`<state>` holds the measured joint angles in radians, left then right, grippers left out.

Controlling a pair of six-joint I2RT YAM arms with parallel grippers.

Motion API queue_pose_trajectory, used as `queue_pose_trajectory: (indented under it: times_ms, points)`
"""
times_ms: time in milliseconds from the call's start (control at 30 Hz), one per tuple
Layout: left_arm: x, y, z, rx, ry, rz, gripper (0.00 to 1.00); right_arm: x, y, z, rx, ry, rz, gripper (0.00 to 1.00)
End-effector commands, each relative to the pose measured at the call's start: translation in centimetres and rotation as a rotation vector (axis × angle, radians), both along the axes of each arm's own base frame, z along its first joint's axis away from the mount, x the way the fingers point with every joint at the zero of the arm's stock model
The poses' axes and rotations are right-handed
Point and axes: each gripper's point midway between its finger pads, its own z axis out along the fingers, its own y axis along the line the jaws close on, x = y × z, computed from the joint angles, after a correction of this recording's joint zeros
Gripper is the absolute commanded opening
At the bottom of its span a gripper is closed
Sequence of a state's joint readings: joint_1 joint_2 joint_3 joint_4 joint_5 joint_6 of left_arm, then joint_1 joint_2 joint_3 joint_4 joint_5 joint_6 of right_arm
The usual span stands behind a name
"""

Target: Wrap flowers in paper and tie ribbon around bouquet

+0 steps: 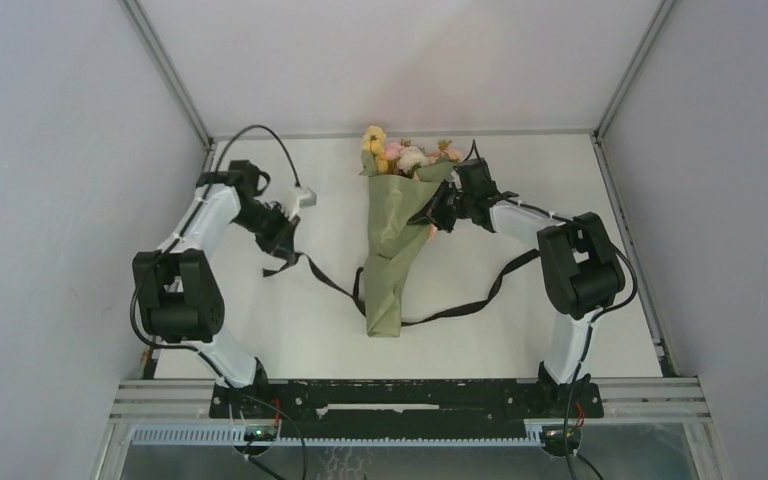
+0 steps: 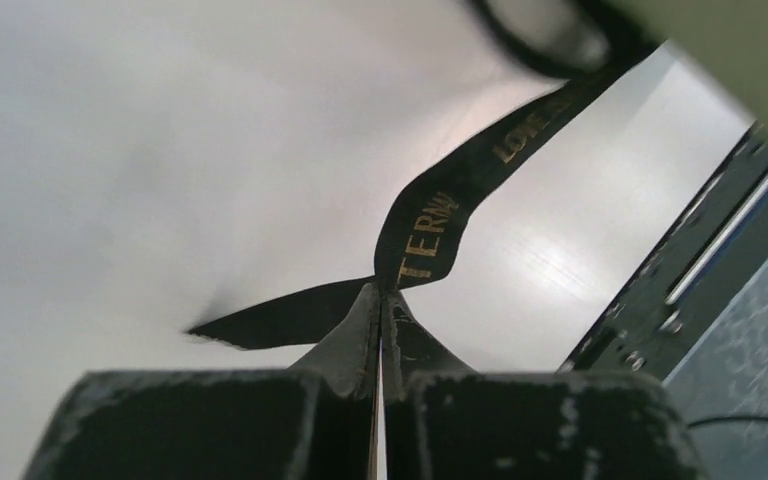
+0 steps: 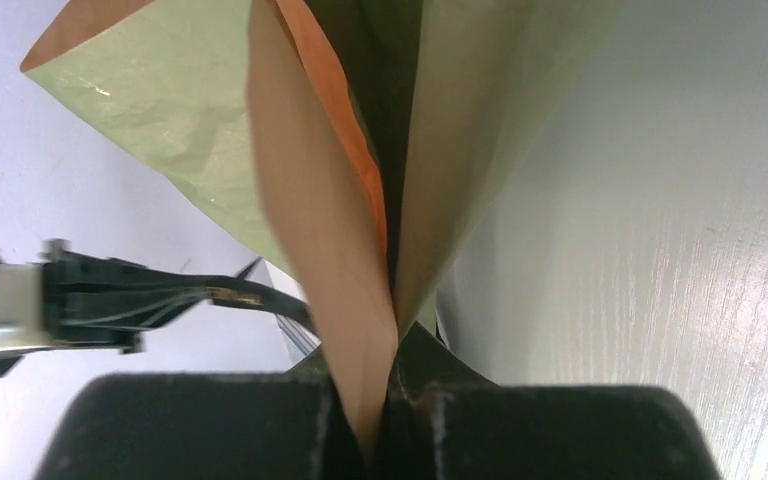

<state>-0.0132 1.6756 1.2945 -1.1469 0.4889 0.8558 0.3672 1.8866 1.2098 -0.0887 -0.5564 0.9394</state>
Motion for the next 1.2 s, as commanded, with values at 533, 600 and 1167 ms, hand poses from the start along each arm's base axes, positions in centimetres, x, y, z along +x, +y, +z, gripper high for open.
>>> queue_pose_trajectory:
  times_ms: [533,600,1167]
  points:
    - [0.8,-5.4,24.8,-0.567,-0.495,0.141,0.0,-6.5,1.8,-3.3,-0.043,-0.031,0.084,0.0]
    - [-1.4,-6.7,26.8,-0.568,-0.566,0.088,0.0,-6.9,2.2,-4.2,-0.061,-0.022,0.096,0.0]
    - [1.7,-22.7,6.9,-0.501,0.0,0.057,0.0,-7.6,2.0,-4.5,-0.164,-0.067,0.089,0.29]
